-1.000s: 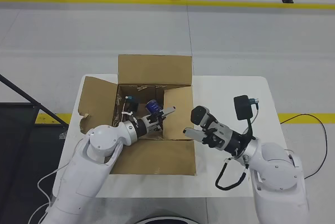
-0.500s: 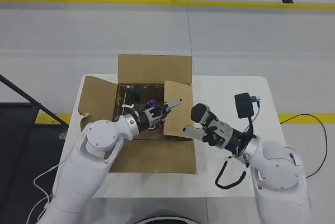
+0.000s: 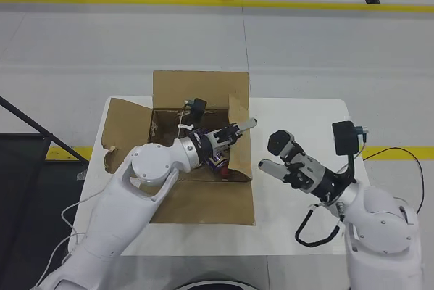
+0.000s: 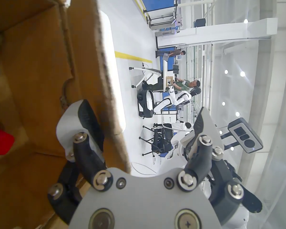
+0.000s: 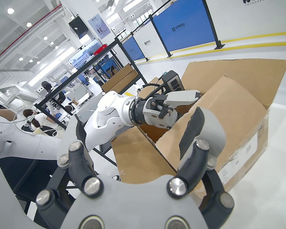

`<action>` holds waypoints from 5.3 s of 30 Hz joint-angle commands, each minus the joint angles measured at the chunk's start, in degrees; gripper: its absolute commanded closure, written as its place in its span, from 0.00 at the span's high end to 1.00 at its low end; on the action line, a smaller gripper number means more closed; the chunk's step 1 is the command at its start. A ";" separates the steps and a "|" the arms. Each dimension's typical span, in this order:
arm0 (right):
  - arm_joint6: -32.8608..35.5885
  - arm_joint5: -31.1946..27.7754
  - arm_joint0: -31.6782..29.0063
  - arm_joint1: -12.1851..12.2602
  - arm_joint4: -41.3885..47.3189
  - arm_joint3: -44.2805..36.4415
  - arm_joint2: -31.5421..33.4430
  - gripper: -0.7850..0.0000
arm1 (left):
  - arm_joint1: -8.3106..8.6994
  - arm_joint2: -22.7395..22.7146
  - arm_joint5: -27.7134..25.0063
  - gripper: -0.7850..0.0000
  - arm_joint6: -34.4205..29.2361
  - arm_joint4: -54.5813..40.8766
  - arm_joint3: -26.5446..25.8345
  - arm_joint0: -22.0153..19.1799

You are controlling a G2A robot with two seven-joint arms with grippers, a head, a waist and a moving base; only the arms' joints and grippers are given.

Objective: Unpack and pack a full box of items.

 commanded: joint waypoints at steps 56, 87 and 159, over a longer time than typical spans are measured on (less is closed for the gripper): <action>-1.44 -2.94 -10.91 3.40 5.13 -4.53 13.04 1.00 | -6.67 17.60 11.96 1.00 0.72 7.02 11.77 -10.81; 4.61 -2.63 -1.65 5.04 -0.29 -5.06 5.53 1.00 | -3.74 -2.71 16.57 1.00 2.61 9.35 -9.08 -4.64; 15.97 26.06 51.40 -5.20 -24.20 50.55 -55.48 1.00 | 2.33 -51.78 13.52 1.00 -3.87 7.95 -39.26 35.75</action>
